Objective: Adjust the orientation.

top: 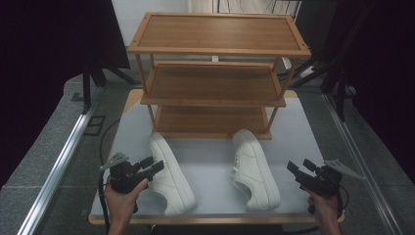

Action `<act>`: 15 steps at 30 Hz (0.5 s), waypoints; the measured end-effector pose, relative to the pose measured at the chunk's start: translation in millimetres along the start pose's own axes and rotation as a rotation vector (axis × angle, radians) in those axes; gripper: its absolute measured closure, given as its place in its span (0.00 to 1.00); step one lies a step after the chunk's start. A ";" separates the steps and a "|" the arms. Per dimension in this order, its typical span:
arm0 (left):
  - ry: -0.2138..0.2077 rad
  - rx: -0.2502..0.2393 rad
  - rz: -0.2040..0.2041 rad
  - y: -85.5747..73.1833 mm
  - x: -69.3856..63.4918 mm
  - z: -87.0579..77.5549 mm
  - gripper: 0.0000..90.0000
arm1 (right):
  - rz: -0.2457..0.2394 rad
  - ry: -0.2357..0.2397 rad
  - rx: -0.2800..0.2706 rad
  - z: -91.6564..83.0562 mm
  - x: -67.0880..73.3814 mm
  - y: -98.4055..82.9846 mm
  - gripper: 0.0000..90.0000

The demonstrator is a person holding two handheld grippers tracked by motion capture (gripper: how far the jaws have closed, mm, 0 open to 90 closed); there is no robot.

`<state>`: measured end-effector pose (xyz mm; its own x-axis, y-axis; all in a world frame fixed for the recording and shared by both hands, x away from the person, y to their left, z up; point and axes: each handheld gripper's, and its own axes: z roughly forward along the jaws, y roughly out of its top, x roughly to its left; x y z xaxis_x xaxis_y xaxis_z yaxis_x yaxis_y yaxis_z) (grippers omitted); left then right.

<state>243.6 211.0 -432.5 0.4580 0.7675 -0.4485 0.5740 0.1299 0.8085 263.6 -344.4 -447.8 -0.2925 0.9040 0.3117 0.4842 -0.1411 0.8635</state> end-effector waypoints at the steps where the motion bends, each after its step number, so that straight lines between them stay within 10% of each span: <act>1: 0.004 0.002 0.000 -0.3 -0.7 -0.7 0.49 | -0.004 0.003 0.004 1.3 1.3 -0.3 0.27; 15: 0.067 0.006 0.018 -20.3 -6.1 -28.4 0.79 | -0.009 0.003 0.007 4.7 7.5 0.7 0.30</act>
<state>209.8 221.5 -435.4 0.4220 0.8101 -0.4069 0.5699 0.1120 0.8141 265.6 -335.8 -446.8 -0.2994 0.9041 0.3049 0.4871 -0.1299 0.8636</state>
